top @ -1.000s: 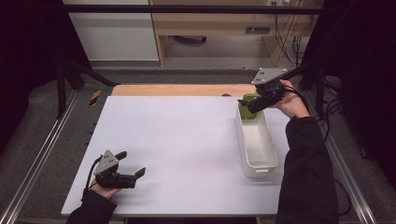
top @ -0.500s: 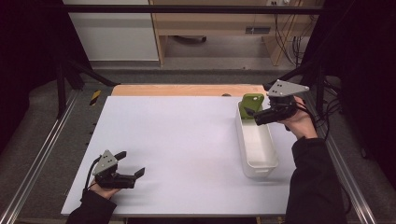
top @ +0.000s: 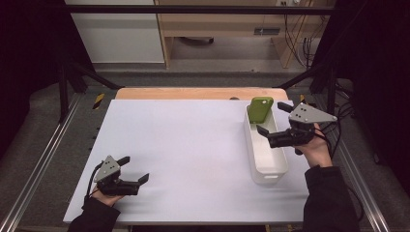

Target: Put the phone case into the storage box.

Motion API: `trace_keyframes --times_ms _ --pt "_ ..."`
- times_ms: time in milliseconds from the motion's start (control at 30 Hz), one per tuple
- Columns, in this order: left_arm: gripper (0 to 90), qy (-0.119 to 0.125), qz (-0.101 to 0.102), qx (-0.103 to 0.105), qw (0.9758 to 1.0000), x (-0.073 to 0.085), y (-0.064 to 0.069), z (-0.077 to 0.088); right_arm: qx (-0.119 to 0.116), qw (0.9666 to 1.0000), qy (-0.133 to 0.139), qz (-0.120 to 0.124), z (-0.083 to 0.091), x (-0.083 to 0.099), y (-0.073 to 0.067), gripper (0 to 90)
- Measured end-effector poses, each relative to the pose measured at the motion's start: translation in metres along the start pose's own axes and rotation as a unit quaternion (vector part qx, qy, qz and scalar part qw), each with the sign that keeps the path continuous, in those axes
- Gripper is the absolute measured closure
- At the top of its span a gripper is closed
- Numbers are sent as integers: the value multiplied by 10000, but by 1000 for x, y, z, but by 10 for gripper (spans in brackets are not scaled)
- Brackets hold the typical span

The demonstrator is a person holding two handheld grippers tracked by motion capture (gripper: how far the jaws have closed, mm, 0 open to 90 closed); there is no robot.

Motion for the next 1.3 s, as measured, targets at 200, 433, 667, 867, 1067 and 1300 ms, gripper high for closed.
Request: trace_keyframes --times_ms 200,433,667,867,1067,1300 --pt "4 19 -16 28 10000 0 1 0 34 9996 229 -183 10 18 -14 7" --pt "4 60 -25 39 10000 -1 1 1 57 9994 218 -272 21 44 -26 7" --pt "4 113 -34 67 9999 -2 2 1 70 9982 424 -408 34 64 -35 8" --pt "4 124 -43 81 9999 -3 2 2 135 9977 419 -525 45 82 -39 8" --pt "4 133 -55 89 9999 -3 3 2 141 9971 459 -591 51 95 -39 7" --pt "4 130 -66 84 9999 -4 3 3 195 9967 356 -702 57 108 -37 7"
Point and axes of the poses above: each handheld gripper's, and its own axes: z roughly backward along the jaws, x roughly out of its underside, y roughly to its right, the point moved 6 cm from there along -z, roughly forward along the jaws, and after that the axes turned 5 degrees about -x, right-handed, at the moved point
